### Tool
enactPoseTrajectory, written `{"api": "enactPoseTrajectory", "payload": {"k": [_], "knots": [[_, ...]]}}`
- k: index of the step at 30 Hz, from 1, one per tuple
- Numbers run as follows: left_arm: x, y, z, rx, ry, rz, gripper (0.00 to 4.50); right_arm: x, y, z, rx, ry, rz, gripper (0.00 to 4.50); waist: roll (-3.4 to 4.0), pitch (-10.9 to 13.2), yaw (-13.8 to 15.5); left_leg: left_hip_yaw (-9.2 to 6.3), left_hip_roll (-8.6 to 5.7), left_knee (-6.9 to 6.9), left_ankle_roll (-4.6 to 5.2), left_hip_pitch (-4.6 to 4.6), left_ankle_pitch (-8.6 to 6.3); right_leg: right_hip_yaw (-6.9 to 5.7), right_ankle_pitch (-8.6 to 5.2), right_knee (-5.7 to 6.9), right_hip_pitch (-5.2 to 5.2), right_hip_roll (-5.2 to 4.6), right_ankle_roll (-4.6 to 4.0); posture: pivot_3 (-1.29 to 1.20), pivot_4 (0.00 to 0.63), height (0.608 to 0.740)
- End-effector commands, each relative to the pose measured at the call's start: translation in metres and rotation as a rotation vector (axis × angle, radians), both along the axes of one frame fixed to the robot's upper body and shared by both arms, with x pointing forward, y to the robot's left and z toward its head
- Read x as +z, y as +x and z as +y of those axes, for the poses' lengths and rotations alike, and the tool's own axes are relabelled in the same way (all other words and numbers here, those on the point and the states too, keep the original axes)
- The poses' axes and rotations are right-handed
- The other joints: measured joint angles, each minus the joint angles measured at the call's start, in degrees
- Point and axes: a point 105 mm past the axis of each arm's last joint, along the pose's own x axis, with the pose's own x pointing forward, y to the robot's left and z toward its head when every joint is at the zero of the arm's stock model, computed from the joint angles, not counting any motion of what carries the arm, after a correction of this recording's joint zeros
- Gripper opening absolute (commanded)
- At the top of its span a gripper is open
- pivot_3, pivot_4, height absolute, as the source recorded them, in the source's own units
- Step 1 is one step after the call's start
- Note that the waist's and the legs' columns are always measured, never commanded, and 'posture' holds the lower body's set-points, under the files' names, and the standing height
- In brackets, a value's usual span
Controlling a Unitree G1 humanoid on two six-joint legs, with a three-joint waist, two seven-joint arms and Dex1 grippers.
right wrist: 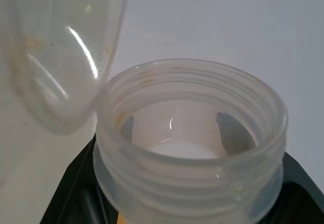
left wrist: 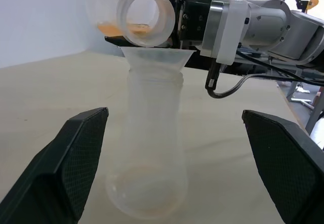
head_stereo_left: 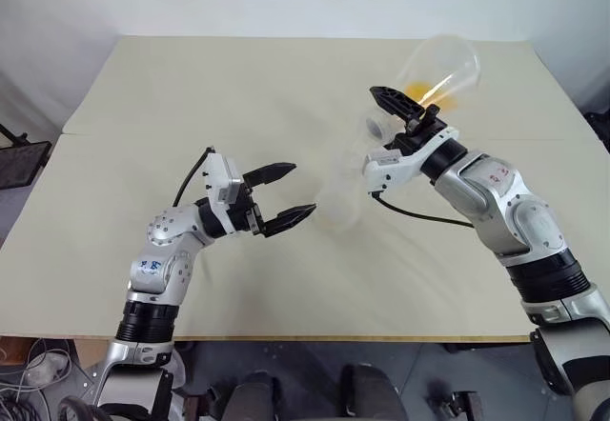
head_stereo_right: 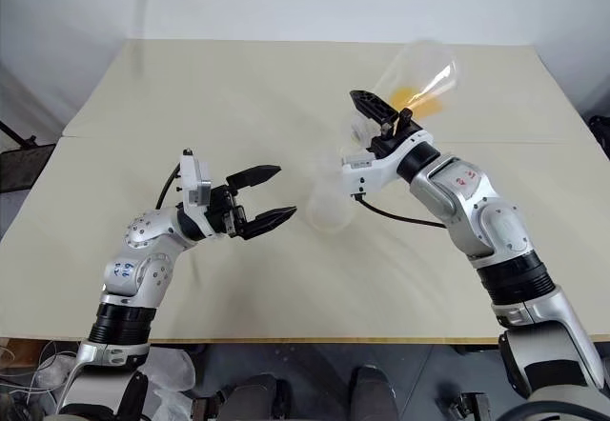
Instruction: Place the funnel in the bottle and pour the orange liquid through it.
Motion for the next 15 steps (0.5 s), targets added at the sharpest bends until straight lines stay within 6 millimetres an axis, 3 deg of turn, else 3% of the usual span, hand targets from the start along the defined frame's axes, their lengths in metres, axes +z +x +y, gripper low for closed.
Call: {"api": "enactPoseTrajectory", "payload": {"k": [1,15], "knots": [[0.0157,-0.0059,-0.0017,-0.009,-0.019,-0.077,4.50,0.0271,-0.0068,-0.0010,0.011,0.017,-0.106,2.48,0.00,0.00,0.02,0.00,0.00,0.00,0.00,0.00,0.00,0.00,0.00,0.00,0.00,0.00,0.00,0.00,0.150,0.740],[0.0158,-0.0052,-0.0026,-0.008,-0.023,-0.078,4.50,0.0309,-0.0085,0.0029,0.030,-0.004,-0.132,2.48,0.00,0.00,0.04,0.01,0.00,0.00,0.00,0.00,0.00,0.00,0.00,0.00,0.00,0.00,0.00,0.00,0.150,0.740]]}}
